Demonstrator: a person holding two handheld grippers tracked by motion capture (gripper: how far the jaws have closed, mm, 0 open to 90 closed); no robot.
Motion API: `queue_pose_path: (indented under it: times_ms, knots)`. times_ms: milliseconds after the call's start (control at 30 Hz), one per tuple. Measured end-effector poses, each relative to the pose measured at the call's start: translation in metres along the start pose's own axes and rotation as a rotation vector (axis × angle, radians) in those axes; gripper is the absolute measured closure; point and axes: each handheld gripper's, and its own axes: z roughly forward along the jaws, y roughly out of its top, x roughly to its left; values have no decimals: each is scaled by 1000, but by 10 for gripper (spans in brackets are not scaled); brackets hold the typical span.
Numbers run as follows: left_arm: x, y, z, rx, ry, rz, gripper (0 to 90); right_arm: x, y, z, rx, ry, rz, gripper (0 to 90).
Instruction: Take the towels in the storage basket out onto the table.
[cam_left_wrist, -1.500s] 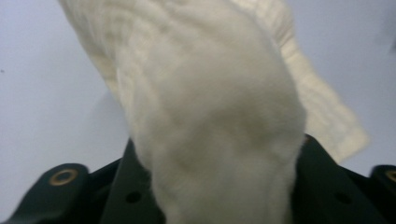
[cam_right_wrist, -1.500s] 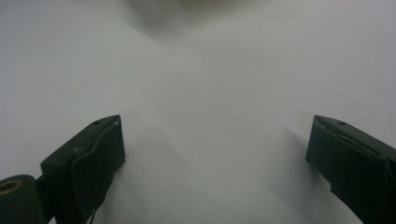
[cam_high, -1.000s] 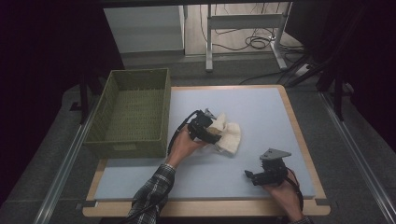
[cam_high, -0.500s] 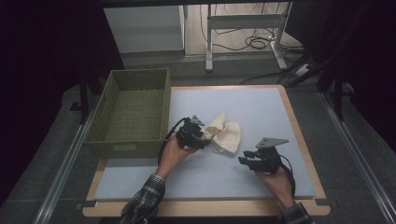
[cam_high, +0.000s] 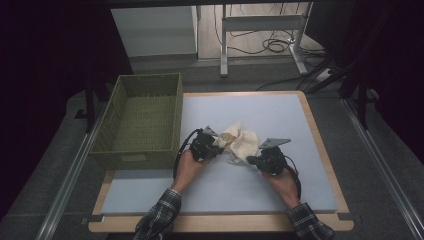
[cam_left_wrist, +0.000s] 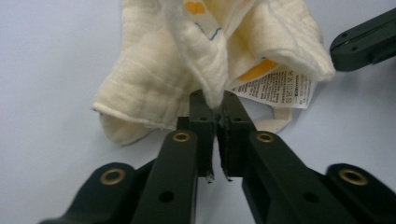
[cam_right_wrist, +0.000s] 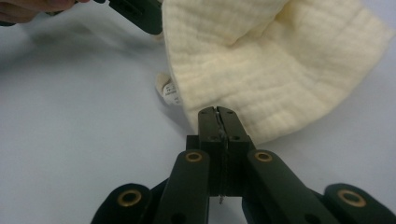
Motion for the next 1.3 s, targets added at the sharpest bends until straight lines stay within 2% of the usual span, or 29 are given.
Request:
queue_pose_path:
  times_ms: [133,200,267,367,533,600,633,700,800,867,933,1067,1133,1200,1300]
  knots:
    - [1,2,-8,-33,-9,-16,874,-4,5,-15,-22,-2,-6,898]
    - [0,4,-11,-33,-7,-17,874,-6,7,-22,-34,4,0,897]
    - [1,4,-12,-33,1,-20,873,-9,8,-24,-33,29,14,839]
    - [4,3,-12,-29,5,-32,872,-7,5,-18,-24,55,19,697]
    - [10,-2,-7,-20,6,-54,867,0,6,2,0,45,-15,611]
    - [11,-3,-5,-16,8,-57,866,2,6,13,42,0,-53,644]
    - [12,-4,-4,-18,8,-59,866,4,4,18,65,-41,-78,721]
    - [12,-4,-3,-10,7,-62,869,5,2,20,41,-92,-123,843]
    - [12,-4,-3,-18,8,-61,872,3,2,16,48,-84,-110,875]
    - [10,-2,-6,-31,8,-56,873,1,3,9,45,-85,-104,875]
    - [10,2,-11,-38,16,-46,873,-4,8,-3,18,-83,-87,875]
    - [12,14,-23,-67,34,-43,873,-21,26,-34,-23,-100,-60,874]
    - [15,22,-27,-76,39,-58,873,-31,38,-48,-36,-121,-45,874]
    - [19,32,-28,-64,72,-61,871,-42,50,-59,-53,-143,-30,874]
    - [27,41,-25,-65,82,-95,865,-60,67,-68,-58,-195,-21,873]
